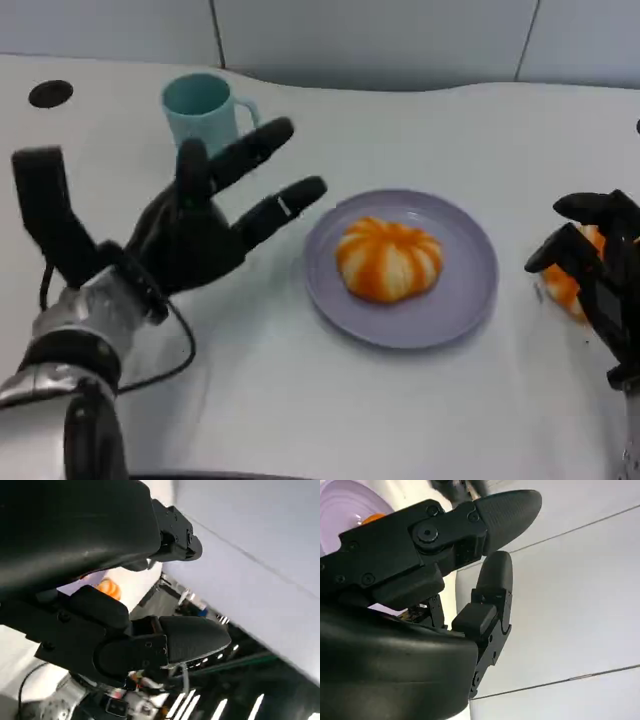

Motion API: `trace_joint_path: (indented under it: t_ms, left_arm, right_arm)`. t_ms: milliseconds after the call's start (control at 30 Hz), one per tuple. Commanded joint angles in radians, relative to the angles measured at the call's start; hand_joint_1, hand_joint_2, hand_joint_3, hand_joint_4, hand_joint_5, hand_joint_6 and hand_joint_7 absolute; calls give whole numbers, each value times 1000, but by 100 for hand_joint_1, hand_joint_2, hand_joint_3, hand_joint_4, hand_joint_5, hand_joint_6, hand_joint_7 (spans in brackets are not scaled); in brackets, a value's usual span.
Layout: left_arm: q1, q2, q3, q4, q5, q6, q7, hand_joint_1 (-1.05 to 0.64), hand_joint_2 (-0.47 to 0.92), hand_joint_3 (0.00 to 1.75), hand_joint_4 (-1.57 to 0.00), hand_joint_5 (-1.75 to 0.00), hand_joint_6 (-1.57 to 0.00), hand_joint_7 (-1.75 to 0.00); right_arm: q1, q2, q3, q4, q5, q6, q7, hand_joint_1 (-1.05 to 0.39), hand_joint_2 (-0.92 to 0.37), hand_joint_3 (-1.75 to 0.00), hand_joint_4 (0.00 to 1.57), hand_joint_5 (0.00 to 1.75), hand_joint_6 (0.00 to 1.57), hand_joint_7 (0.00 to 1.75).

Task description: Grasp the bread from the table and place it into the plate.

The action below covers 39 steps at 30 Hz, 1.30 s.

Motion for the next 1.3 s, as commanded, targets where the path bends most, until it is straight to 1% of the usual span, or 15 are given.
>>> trace_joint_path:
  t_ms: [33, 67, 100, 133, 167, 200, 233, 267, 300, 333, 433, 500, 633, 767, 1300]
  left_arm:
    - [38, 38, 39, -9, -19, 58, 60, -94, 92, 58, -8, -110, -40, -14]
    - [42, 41, 43, -12, -19, 65, 72, -94, 92, 58, -10, -115, -44, -18]
    - [44, 43, 49, -13, -21, 77, 83, -93, 92, 57, -11, -123, -47, -26]
    - [45, 45, 53, -13, -22, 89, 89, -90, 92, 52, -14, -141, -44, -59]
    - [46, 48, 54, -14, -20, 95, 93, -87, 92, 49, -14, -158, -34, -93]
    - [48, 49, 49, -16, -10, 82, 95, -85, 92, 47, -14, -166, -28, -114]
    - [50, 50, 41, -18, 1, 63, 98, -83, 92, 46, -15, -170, -22, -135]
    - [49, 51, 35, -18, 12, 45, 107, -80, 92, 43, -15, -173, -15, -156]
    - [47, 51, 33, -16, 18, 35, 115, -77, 92, 41, -15, -174, -12, -165]
    - [45, 51, 34, -13, 19, 32, 122, -75, 92, 38, -16, -174, -10, -170]
    - [36, 51, 37, -2, 23, 42, 132, -70, 92, 30, -21, -175, -13, -174]
    - [32, 47, 33, 1, 31, 45, 132, -68, 92, 25, -32, -175, -23, -175]
    - [34, 38, 1, 1, 64, 26, 101, -68, 92, 26, -43, -175, -29, -175]
    - [37, 32, -13, 1, 78, 8, 79, -69, 92, 28, -49, -175, -30, -175]
    - [35, 35, -12, 6, 79, 12, 67, -69, 92, 28, -47, -175, -27, -175]
  right_arm:
    - [-5, -16, -2, 2, 3, 9, 6, -55, -92, -10, 63, 168, 78, 92]
    - [-6, -16, -3, 2, 3, 11, 5, -55, -92, -10, 63, 168, 78, 92]
    - [-4, -15, -3, 2, 3, 11, 6, -55, -92, -10, 63, 168, 79, 92]
    - [-2, -13, -2, -2, 4, 12, 4, -55, -92, -9, 64, 168, 79, 91]
    - [0, -10, -2, -6, 5, 13, 3, -54, -92, -9, 64, 168, 79, 91]
    - [1, -9, -1, -8, 5, 14, 2, -54, -92, -9, 64, 169, 79, 92]
    - [2, -7, -1, -9, 5, 12, 2, -55, -92, -9, 64, 169, 79, 92]
    - [1, -8, -1, -9, 6, 13, 4, -55, -92, -8, 64, 169, 80, 92]
    - [1, -9, -1, -9, 6, 15, 4, -55, -92, -8, 64, 169, 80, 92]
    - [1, -10, -1, -9, 5, 17, 3, -55, -92, -8, 64, 169, 80, 92]
    - [2, -11, 0, -11, 3, 24, -2, -55, -92, -9, 63, 169, 80, 92]
    - [0, -15, -1, -7, 5, 24, 6, -55, -92, -9, 62, 169, 79, 92]
    - [1, -19, -3, -4, 5, 24, 12, -55, -92, -10, 63, 169, 79, 92]
    - [0, -19, -7, -3, 15, 37, 20, -54, -92, -9, 63, 169, 79, 92]
    - [1, -20, -11, -4, 7, 44, 22, -55, -92, -10, 62, 169, 79, 90]
